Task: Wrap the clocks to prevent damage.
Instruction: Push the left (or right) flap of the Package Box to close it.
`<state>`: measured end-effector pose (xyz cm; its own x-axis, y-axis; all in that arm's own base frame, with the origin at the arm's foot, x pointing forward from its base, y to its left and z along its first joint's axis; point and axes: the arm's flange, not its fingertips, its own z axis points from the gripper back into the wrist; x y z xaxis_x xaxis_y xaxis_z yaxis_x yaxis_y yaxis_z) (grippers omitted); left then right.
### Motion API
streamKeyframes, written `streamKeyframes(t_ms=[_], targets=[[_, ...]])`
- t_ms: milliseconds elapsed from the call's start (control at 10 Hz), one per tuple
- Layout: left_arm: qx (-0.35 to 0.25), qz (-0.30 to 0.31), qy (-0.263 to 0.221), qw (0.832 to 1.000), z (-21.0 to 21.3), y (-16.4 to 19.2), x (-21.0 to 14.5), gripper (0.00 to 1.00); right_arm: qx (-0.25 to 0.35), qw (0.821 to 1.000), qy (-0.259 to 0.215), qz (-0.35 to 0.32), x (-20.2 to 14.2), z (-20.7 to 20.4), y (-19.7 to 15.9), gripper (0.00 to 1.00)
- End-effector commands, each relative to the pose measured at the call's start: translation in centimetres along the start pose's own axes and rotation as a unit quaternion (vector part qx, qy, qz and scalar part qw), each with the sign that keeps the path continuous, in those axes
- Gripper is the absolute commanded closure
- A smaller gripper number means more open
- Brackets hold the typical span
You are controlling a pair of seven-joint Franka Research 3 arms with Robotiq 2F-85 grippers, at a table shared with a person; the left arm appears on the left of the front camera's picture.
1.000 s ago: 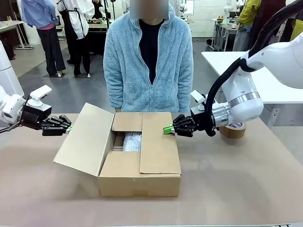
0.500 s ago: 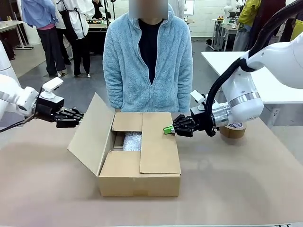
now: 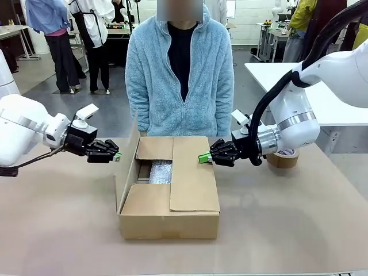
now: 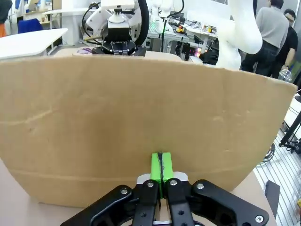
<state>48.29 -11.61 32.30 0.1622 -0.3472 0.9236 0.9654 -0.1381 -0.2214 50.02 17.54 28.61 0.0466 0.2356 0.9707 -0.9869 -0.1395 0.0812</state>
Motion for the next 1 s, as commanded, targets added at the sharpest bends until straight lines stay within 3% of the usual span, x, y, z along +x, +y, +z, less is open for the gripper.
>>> streamKeyframes(t_ms=[0, 600, 900], targets=[[0.006, 0.013, 0.0, 1.0, -1.1, 1.4, 1.0, 1.0, -0.005, 1.0, 0.0, -0.005, -0.3, -0.2, 0.1, 0.99], [0.001, -0.007, 0.035, 0.999, -3.4, 2.3, 0.6, 1.0, -0.005, 1.0, 0.0, -0.005, -0.3, -0.2, 0.1, 0.99], [-0.043, -0.02, 0.061, 0.997, -4.5, 1.7, -0.3, 1.0, -0.005, 1.0, 0.0, -0.005, -0.3, -0.2, 0.1, 0.99]])
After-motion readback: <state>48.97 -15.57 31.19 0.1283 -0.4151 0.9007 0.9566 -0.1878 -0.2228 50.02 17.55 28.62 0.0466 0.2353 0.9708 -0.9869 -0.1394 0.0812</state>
